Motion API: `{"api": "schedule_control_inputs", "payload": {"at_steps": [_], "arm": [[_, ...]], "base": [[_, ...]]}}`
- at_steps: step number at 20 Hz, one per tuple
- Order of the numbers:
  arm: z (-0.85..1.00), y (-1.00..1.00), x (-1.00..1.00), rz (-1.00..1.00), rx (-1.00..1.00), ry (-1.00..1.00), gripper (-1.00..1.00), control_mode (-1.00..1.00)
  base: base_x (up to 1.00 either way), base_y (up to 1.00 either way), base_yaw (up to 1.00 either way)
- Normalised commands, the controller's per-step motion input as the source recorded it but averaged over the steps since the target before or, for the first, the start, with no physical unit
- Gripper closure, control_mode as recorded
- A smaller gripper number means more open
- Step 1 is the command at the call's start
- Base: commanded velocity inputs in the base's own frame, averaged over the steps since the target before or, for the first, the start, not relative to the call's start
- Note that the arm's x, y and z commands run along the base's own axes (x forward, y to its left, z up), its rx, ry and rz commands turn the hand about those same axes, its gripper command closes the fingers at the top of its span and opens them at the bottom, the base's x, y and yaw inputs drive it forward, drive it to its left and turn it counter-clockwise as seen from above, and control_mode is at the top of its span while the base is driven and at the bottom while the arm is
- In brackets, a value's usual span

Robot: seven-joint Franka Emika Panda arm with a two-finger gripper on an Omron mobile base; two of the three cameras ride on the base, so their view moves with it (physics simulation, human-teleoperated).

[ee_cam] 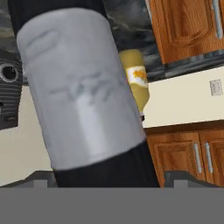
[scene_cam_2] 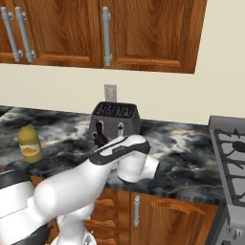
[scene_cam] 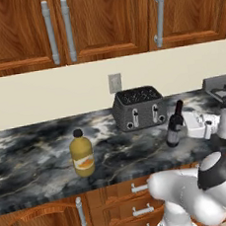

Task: There is a wine glass and glass cup on the dining counter. Place the wine bottle next to the wine glass and the juice bottle next to the glass cup.

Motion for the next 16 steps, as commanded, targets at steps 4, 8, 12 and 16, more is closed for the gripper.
{"api": "schedule_control_inputs", "payload": {"at_steps": [4,8,12,16], "arm": [[1.00,0.02,-0.88,0.00,0.00,-0.10,1.00,-1.00],[1.00,0.12,-0.75,0.00,0.00,-0.10,1.00,-1.00],[0.91,0.00,-0.86,0.00,0.01,-0.05,1.00,-1.00],[0.34,0.09,-0.73,0.00,0.01,-0.02,1.00,1.00]], "base": [[0.00,0.00,0.00],[0.00,0.00,0.00],[0.00,0.00,0.00],[-0.22,0.08,0.00]]}}
